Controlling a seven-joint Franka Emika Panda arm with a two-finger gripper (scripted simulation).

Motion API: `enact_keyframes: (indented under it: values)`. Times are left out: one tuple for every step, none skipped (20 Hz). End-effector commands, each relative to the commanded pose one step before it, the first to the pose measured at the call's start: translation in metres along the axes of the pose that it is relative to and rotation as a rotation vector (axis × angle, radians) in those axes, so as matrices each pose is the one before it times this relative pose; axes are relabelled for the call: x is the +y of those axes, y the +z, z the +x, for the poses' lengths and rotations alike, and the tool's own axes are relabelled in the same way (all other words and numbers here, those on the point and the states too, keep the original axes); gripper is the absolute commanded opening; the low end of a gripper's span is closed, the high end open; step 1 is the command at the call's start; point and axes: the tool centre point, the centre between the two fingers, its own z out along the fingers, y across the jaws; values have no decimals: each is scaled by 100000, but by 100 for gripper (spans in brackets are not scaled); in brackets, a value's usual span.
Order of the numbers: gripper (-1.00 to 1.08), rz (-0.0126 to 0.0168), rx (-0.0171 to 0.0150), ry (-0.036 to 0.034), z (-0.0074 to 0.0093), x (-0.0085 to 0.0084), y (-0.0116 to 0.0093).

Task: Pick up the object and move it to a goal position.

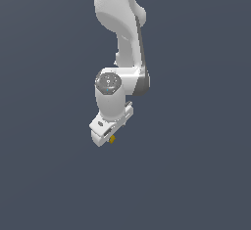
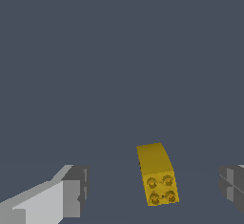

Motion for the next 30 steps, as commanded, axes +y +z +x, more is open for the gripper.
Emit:
enact_keyframes:
  values:
    - [100,-66,-163,-5242,-408,601,586]
    - [100,-10,-60,-1743,-159,195,205]
    - [100,-8,-54,-1623,-152,178,191]
    - [100,-6,-49,-1502,-145,161,178]
    - [100,-4,-44,-1381,-136,145,164]
    - [100,-3,-39,-1260,-127,130,150]
    - [100,-2,-35,-1139,-117,116,136]
    - [100,-1,-30,-1020,-106,102,122]
    - [100,-1,-26,-899,-95,89,107]
    - [100,0,-22,-779,-83,76,93]
    - [100,0,-19,-660,-70,63,79]
    - [100,0,-15,-539,-59,51,65]
    - [100,0,-12,-420,-45,39,50]
    - [100,0,-8,-297,-34,29,36]
    - [100,0,-5,-183,-18,16,22]
    - [100,0,-1,-49,-13,9,7]
    - [100,29,-14,422,13,-34,-24]
    - [100,0,0,0,-2,1,37]
    - [100,0,0,0,-7,2,111]
    - [100,0,0,0,-12,2,184]
    - [100,-3,-1,-49,12,-11,255]
    - [100,-3,-1,-49,7,-12,328]
    - [100,0,0,0,-29,2,401]
    - [100,-4,-1,-69,8,-20,469]
    - [100,-4,-1,-69,2,-21,538]
    - [100,-3,-1,-49,-16,-17,594]
    - [100,-4,-1,-69,1,-22,543]
    - [100,-3,0,-49,-4,-13,463]
    - [100,0,0,0,-25,5,385]
    - [100,-3,1,-49,14,-2,303]
